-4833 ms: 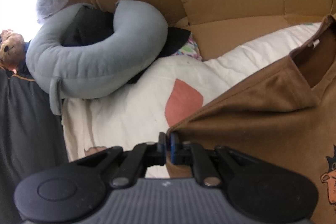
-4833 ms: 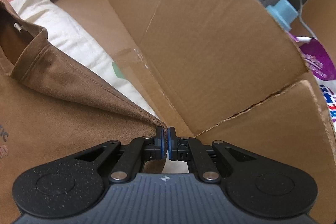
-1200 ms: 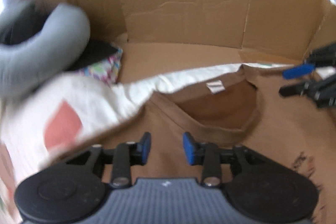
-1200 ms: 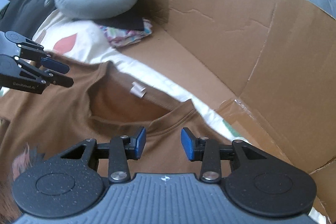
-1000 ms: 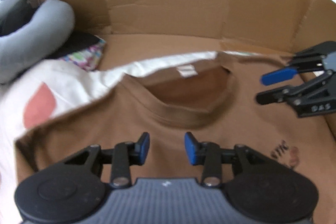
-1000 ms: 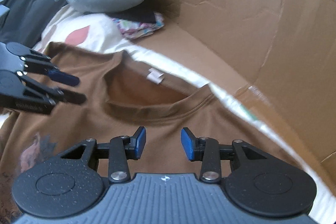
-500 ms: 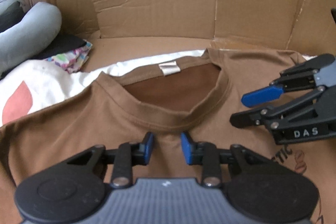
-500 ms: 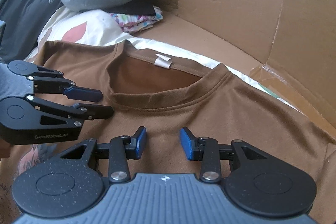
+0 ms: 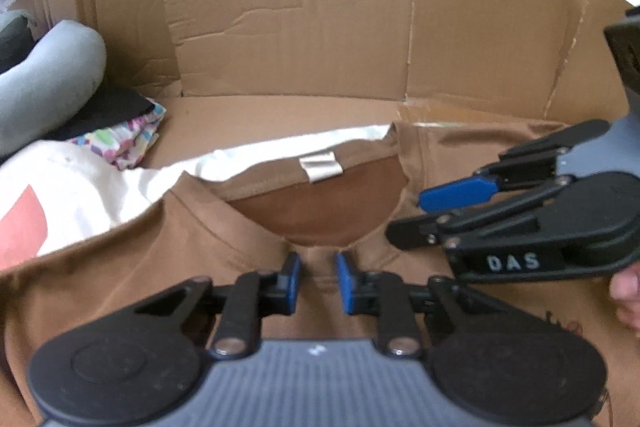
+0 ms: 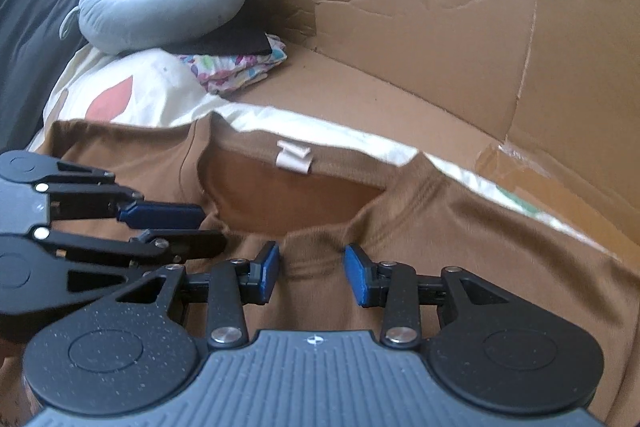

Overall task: Fold clothes
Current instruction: 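Open the left gripper and pull both grippers back over the flat shirt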

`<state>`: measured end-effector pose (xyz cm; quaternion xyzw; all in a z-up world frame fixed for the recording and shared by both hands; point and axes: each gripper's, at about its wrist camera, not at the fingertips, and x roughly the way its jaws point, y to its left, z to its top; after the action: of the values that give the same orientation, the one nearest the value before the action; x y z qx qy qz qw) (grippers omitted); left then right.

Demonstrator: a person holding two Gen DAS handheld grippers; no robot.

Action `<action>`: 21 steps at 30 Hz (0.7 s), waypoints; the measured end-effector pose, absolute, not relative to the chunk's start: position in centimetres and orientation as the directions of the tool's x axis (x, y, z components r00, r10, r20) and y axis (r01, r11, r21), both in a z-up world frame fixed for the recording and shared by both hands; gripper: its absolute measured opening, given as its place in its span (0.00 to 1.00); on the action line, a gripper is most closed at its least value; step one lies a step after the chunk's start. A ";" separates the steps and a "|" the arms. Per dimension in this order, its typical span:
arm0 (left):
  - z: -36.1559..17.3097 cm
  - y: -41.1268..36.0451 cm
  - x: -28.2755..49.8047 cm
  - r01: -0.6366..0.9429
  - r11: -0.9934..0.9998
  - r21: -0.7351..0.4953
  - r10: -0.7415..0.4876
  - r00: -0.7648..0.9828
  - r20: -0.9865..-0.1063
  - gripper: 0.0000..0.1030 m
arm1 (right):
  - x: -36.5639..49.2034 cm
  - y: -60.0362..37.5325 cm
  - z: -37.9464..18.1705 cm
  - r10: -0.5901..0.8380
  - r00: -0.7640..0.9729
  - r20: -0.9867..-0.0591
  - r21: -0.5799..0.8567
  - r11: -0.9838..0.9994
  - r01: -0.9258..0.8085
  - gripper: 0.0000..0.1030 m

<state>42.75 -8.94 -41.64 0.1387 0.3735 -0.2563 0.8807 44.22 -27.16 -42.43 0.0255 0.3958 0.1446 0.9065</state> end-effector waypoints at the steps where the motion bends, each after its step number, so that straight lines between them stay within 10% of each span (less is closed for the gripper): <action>1: -41.4 -8.9 42.8 0.550 0.833 0.050 -0.347 0.592 -0.727 0.20 | 44.5 -27.3 -42.2 0.290 0.642 -0.710 0.175 0.955 -0.238 0.31; 21: -34.4 -8.2 34.1 0.549 0.836 -0.002 -0.376 0.570 -0.731 0.28 | 33.4 -39.4 -31.2 0.205 0.681 -0.703 -0.003 0.957 -0.292 0.33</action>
<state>34.08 -8.23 -34.41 0.1133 0.3821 -0.2632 0.8786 33.43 -39.35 -31.25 -0.0575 0.3758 0.1357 0.9149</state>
